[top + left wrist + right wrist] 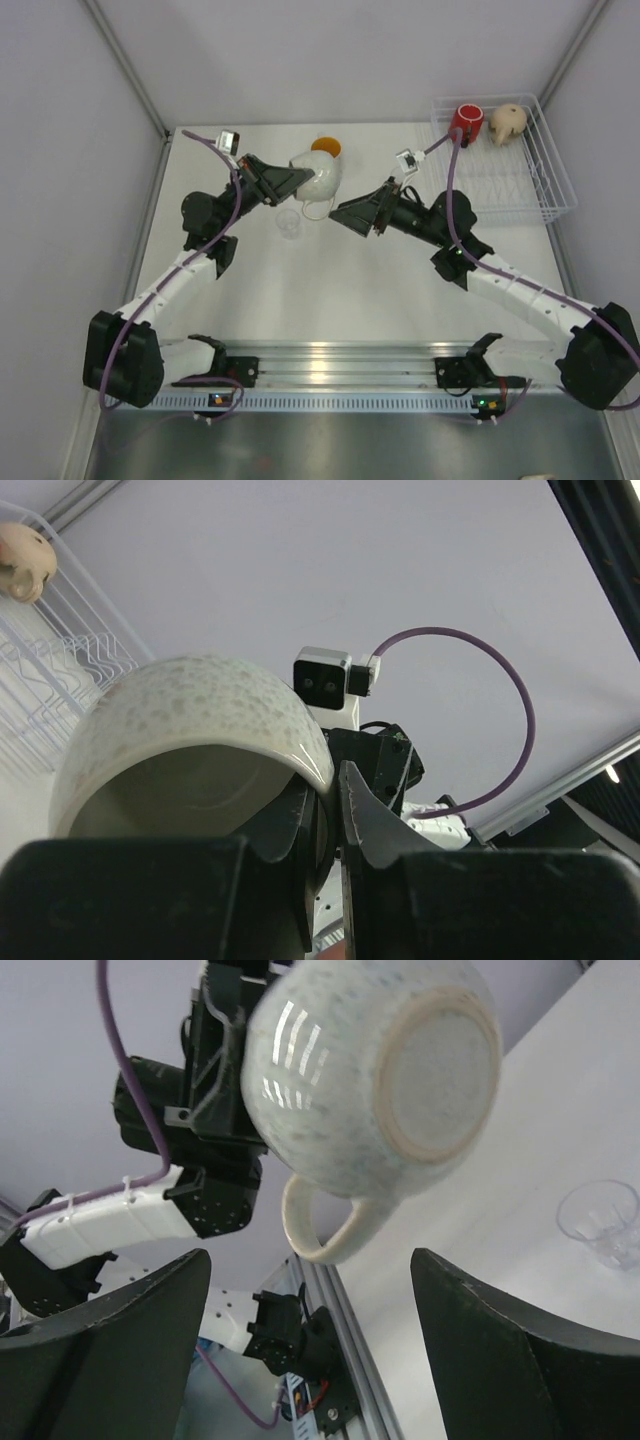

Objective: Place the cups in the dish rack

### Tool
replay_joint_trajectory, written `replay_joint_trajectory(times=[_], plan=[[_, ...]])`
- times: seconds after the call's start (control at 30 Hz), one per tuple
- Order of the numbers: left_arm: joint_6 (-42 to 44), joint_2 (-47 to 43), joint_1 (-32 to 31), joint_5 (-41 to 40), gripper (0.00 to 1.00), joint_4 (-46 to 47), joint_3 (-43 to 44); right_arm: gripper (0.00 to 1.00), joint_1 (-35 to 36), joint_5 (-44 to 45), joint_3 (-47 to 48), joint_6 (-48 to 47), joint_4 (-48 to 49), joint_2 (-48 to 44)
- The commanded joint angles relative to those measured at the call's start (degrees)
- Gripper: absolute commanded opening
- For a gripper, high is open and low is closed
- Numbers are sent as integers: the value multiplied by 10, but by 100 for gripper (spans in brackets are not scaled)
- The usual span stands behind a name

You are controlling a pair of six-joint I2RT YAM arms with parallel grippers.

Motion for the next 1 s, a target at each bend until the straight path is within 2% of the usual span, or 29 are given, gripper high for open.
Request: replay_joint_trajectory(times=[0.0,0.33,0.57,0.63,0.73,0.97], plan=[[-40,-26,-6,-43,0,156,-7,81,23,-20,37,10,82,19],[-3,-67,-32,-59,0,165,-32,79,68,9,88,-22,19,47],[7,-82,-47,-61,0,180,-49,64,75,-25,88,28,95,74],[6,-84,-50,-63,0,184,-52,63,74,-34,83,51,137,85],[14,-90,-61,-70,0,186,-60,62,79,-35,87,52,144,93],[29,-87,-76,-67,0,190,-70,43,85,-41,73,71,190,96]])
